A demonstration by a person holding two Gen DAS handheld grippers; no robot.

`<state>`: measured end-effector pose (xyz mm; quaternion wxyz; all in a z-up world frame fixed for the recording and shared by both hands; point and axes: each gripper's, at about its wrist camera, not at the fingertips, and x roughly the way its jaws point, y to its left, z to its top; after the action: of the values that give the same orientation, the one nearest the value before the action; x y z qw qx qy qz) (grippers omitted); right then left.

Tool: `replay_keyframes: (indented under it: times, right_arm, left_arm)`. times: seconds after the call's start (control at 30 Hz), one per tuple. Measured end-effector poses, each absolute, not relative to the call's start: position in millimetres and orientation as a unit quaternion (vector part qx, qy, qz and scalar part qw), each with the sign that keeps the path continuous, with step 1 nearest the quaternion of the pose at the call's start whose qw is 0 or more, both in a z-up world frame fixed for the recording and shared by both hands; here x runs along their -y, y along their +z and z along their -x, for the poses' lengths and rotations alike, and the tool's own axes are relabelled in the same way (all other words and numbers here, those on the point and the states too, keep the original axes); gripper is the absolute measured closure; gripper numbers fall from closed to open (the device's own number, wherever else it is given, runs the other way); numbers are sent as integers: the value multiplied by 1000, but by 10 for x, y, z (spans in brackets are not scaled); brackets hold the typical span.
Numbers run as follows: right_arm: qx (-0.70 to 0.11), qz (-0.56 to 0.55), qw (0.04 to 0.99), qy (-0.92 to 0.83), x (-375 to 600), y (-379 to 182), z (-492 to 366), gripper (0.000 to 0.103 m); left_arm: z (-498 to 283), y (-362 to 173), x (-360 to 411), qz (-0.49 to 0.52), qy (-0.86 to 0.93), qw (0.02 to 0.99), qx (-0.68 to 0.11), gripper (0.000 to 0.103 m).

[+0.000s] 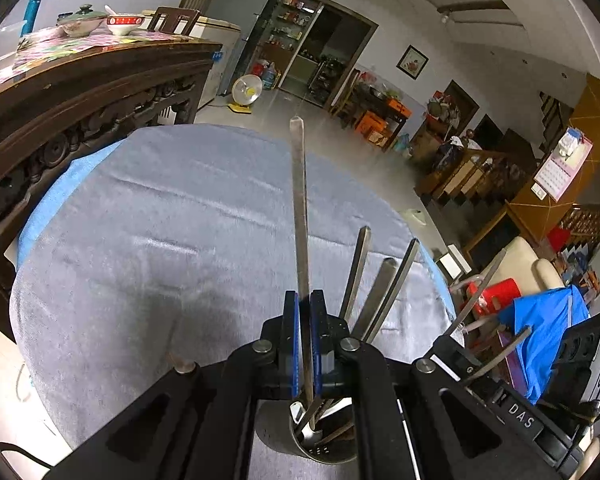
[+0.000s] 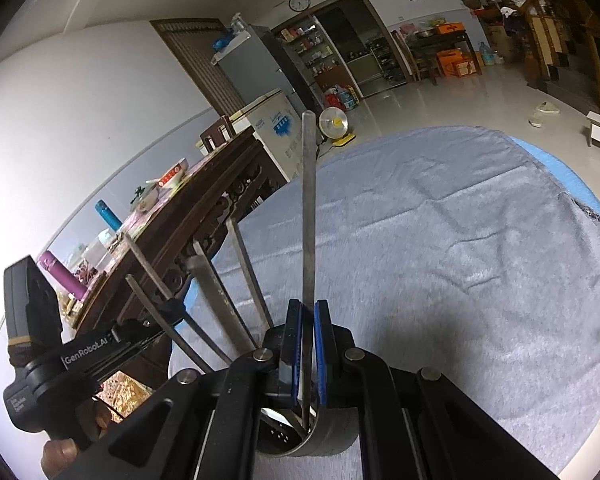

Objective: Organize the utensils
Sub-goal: 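Lower both chopsticks into the black holder beside the other utensils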

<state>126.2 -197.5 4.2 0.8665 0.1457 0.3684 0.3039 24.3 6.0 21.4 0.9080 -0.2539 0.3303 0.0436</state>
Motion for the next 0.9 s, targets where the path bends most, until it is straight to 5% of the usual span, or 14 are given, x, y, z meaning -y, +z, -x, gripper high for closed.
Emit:
replay_keyframes:
  times: [0.9]
  right_arm:
    - [-382,-124,863,306,1939,-77,-1144,96]
  left_arm:
    - [-233,45,130,228,43,901,-367,97]
